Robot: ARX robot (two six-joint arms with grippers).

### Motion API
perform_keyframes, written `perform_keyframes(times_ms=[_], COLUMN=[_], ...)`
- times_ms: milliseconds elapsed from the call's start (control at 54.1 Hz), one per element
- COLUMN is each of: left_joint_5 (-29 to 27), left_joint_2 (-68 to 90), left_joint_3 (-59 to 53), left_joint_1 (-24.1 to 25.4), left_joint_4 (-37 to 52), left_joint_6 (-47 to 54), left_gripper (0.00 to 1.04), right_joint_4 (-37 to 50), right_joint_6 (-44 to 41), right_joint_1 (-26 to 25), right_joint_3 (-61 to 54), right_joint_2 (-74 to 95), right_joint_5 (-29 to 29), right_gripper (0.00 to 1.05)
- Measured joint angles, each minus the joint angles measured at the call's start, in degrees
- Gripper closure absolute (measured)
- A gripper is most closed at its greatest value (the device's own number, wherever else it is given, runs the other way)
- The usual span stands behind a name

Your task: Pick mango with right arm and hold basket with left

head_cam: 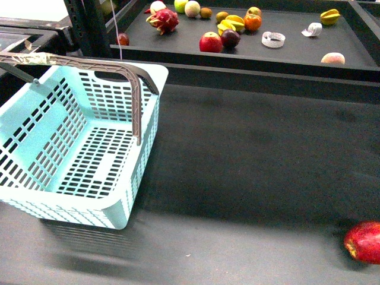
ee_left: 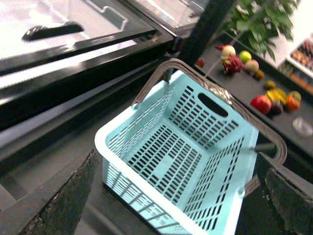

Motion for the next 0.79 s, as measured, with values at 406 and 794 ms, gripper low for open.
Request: perform_keyframes(times_ms=[406, 794], left_joint_5=[11.15, 15.56], left_joint_2=[61.92, 92.48], left_joint_3=[17.18, 38.84], left_joint_1=[0.15, -2.75], left_joint_4=[38.56, 41.79], left_joint_6=[-25.83, -33.40], left_gripper=[0.08, 0.08], right_joint_4=[0.00, 0.00], right_joint_6=[0.00, -0.02], right_joint_1=[0.02, 0.02], right_joint_3=[0.00, 0.00], right_joint_2=[0.00, 0.00], right_joint_5=[-0.02, -0.02], right_gripper=[0.08, 0.08])
